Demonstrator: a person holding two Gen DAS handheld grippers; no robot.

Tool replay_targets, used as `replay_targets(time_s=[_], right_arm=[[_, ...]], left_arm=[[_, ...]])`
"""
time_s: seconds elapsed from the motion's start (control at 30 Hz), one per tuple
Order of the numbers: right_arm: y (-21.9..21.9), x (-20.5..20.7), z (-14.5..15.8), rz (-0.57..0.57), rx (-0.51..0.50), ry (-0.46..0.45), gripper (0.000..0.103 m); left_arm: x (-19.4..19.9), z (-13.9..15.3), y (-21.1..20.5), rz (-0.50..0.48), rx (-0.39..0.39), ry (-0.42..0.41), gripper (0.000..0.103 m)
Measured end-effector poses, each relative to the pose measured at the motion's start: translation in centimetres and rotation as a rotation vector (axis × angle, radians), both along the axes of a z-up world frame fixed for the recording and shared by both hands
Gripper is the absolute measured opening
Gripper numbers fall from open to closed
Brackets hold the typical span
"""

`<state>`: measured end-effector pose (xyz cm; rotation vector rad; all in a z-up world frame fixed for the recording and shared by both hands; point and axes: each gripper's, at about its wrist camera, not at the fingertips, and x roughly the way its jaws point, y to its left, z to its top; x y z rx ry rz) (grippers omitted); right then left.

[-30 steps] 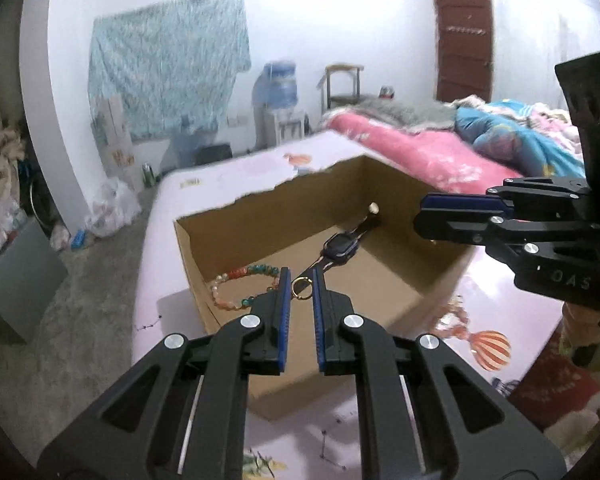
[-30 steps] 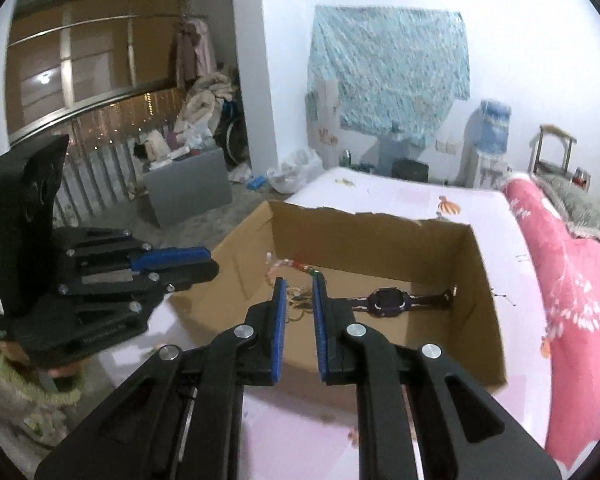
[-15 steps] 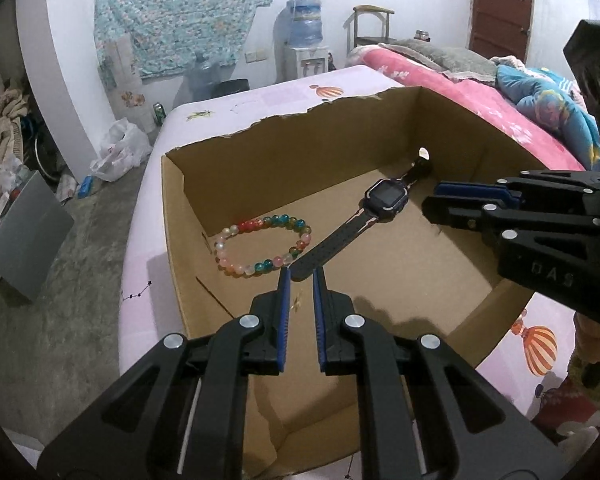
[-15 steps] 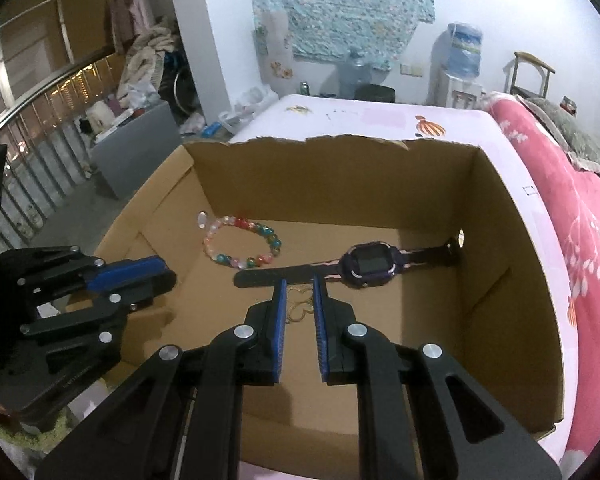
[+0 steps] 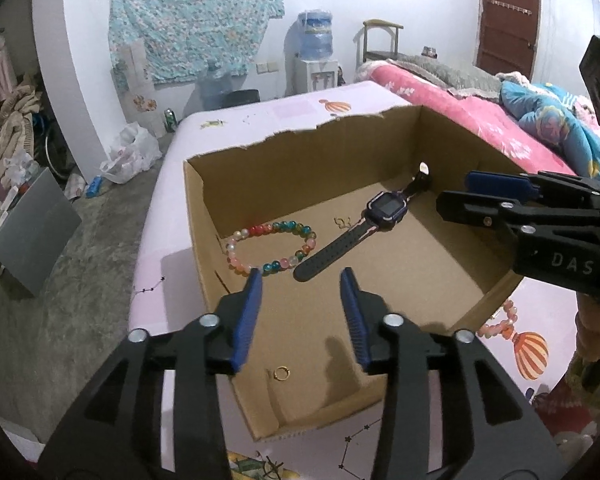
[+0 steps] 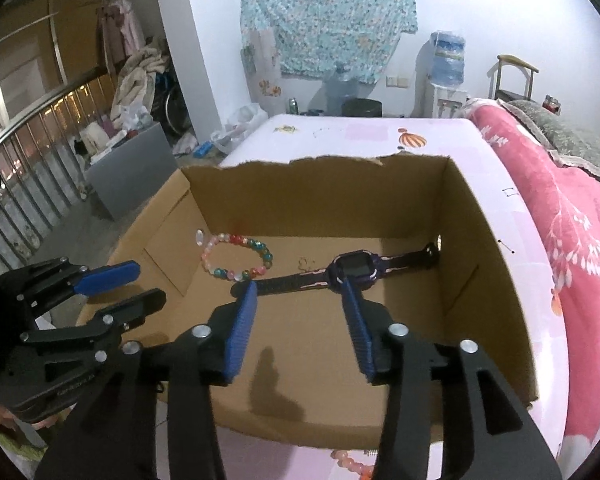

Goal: Organize jewelry
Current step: 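Withdraw both open tools from the box back over the table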

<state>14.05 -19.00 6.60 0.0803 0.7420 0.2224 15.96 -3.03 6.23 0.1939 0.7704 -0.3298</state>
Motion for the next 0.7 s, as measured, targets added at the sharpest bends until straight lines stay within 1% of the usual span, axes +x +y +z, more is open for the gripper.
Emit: replay_targets(time_s=[0.1,0.13,0.23,0.43,0.47,0.57,0.7], right_arm=[[-0.2,-0.7,0.7,-0.005,0.013,-0.022,0.056],[-0.3,-1.0,1.0,-0.006,0.019,-0.029,0.057],[-0.4,-1.7,1.5,-0.007,0.031,-0.044,0.06],[-0.3,-3.3,2.2,-0.002,0.051,-0.064,0.063],[-0.3,-3.7,2.4,0.0,0.057,-0.067,0.063],[-0.2,-4.7,2.6,0.005,0.065,-0.076,0.064],[-0.2,-6.3,2.9,0.019,0.081,-0.089,0.065]], left_arm=[[-0.7,0.7,0.3,0.01,-0.004,-0.017,0.047],[-0.9,0.9,0.4,0.012,-0.007,-0.02,0.048],[-1.8,1.5,0.7,0.023,-0.017,-0.032,0.055],[-3.9,2.2,1.3,0.026,-0.028,-0.042,0.064],[-4.2,2.2,1.3,0.026,-0.027,-0.044,0.068],[-5.3,2.5,1.8,0.026,-0.031,-0.05,0.07],[-6.9,2.6,2.5,0.03,-0.044,-0.049,0.076]])
